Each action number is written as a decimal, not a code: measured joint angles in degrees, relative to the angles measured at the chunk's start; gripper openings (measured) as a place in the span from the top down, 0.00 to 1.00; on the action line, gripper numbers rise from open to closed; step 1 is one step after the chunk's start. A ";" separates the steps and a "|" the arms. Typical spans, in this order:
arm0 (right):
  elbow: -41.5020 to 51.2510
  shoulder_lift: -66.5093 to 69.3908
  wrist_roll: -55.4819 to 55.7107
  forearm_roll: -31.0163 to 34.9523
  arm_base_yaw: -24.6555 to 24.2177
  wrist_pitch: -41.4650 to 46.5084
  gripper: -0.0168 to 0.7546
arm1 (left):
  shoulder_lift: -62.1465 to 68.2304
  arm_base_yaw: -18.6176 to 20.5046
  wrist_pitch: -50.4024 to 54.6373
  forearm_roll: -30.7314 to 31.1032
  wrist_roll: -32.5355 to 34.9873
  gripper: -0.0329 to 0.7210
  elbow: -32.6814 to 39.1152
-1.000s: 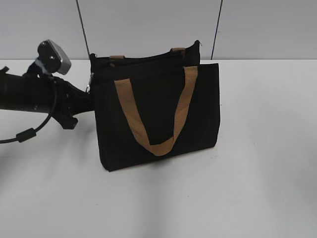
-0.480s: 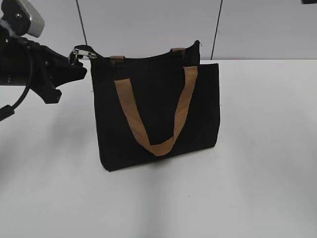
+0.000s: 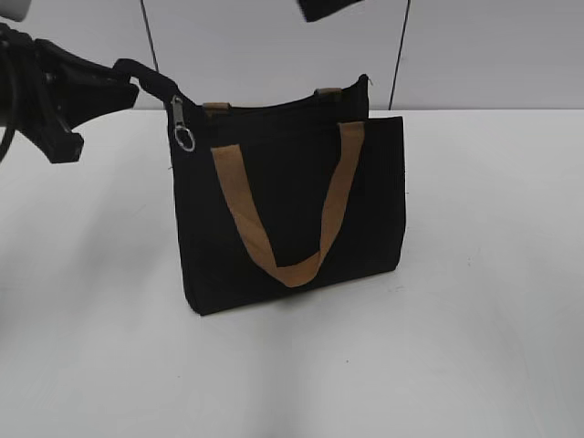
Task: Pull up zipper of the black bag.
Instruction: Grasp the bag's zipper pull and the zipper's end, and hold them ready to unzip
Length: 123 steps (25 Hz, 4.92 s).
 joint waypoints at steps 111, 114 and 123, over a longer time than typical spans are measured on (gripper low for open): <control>-6.24 20.51 -13.29 -3.58 3.81 -5.75 0.98 | -5.54 0.05 -7.47 29.23 -30.50 0.86 3.48; -6.24 20.51 -13.29 -4.97 3.81 -5.68 0.98 | -5.54 1.01 -7.31 31.09 -32.24 0.86 3.48; -6.24 20.51 -11.40 -6.50 2.41 -5.33 0.98 | -5.54 4.46 -3.26 31.64 -33.49 0.86 3.48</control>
